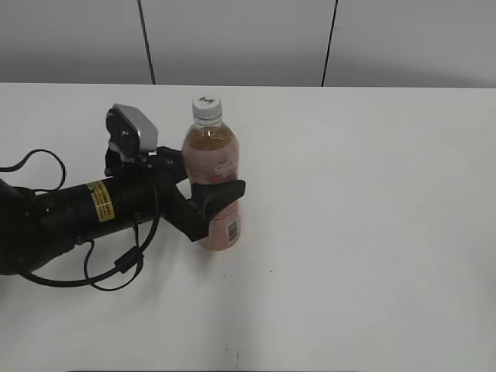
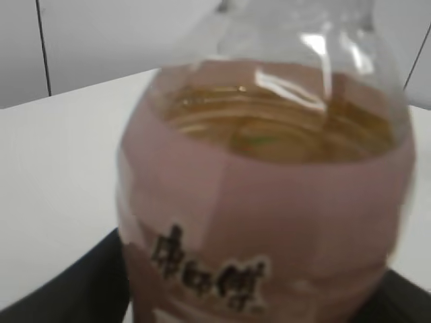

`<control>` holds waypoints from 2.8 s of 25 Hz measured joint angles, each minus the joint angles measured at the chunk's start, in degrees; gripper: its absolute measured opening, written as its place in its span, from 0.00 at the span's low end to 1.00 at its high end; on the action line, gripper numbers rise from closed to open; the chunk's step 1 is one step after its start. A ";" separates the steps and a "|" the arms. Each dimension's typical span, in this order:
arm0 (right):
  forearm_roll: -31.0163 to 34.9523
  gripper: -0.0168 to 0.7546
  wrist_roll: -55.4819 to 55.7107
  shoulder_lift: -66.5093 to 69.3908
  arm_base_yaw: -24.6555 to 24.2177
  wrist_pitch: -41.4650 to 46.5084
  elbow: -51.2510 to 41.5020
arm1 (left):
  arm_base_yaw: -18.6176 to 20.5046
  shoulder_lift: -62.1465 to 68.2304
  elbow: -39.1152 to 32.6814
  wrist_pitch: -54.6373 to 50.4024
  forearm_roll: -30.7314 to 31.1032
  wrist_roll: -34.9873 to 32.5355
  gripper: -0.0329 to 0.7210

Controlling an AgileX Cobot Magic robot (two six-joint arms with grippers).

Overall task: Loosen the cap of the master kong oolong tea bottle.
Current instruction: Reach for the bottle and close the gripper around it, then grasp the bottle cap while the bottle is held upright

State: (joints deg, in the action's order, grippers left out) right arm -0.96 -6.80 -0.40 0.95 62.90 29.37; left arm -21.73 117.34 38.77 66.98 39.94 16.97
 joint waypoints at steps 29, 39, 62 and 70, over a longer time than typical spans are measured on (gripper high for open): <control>8.21 0.59 -3.15 5.83 0.00 -0.97 0.95 | 0.11 0.16 0.17 0.60 7.31 -0.73 0.56; 13.75 0.59 -8.32 40.11 0.00 -4.63 9.93 | 0.15 0.16 0.24 0.88 8.79 -0.73 0.56; 11.04 0.58 3.52 87.14 11.31 6.45 50.24 | 0.15 0.16 0.26 1.05 9.22 -0.73 0.56; 11.26 0.58 7.90 96.30 33.41 6.69 62.69 | 0.15 0.16 0.26 1.05 9.28 -0.73 0.56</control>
State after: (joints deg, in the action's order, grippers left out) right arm 10.30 1.10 95.90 34.36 69.59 92.06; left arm -21.58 117.50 39.03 68.03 49.22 16.24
